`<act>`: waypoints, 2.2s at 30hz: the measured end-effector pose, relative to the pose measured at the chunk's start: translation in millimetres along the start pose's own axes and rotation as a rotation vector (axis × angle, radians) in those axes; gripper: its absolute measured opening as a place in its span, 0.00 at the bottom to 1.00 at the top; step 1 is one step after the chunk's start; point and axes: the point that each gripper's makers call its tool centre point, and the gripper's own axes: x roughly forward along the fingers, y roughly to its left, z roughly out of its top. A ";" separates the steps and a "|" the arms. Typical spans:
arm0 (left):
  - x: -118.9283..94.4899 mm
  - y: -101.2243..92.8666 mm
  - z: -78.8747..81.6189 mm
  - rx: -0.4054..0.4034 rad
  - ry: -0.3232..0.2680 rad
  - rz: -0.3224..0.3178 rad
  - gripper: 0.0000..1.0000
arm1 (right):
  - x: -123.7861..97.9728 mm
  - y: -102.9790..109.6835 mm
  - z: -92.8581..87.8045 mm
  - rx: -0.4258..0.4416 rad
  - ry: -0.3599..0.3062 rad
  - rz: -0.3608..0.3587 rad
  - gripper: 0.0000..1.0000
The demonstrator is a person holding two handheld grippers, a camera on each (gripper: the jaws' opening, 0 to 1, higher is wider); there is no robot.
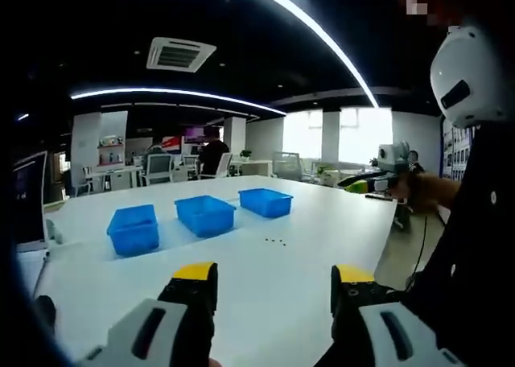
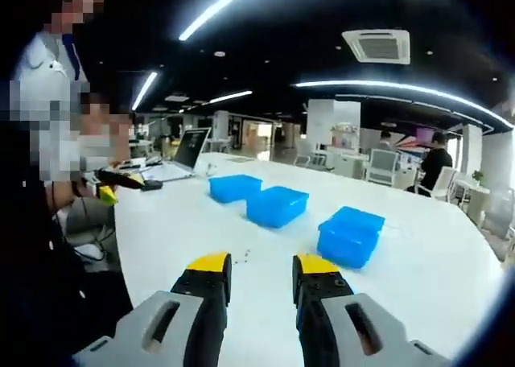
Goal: Pick up the resistors one by one and place each resistor into its matching bin, sorting the parts by color and model until every resistor is separated into the correct bin for its type
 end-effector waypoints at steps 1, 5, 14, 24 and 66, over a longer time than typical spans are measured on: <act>0.1 -0.3 -0.7 0.002 0.004 -0.001 0.59 | 3.3 0.2 0.1 -0.019 0.023 0.019 0.32; -1.5 -2.1 -2.1 0.003 0.007 -0.004 0.59 | 19.6 5.8 2.9 -0.113 0.100 0.116 0.32; -13.5 0.1 -10.9 -0.011 0.028 0.018 0.60 | 61.9 18.7 -15.1 -0.357 0.362 0.400 0.32; -24.4 1.8 -17.8 -0.027 0.035 0.048 0.61 | 107.2 34.5 -39.9 -0.613 0.560 0.617 0.29; -35.6 8.3 -28.1 -0.069 0.017 0.081 0.61 | 153.8 45.7 -87.0 -0.795 0.841 0.866 0.05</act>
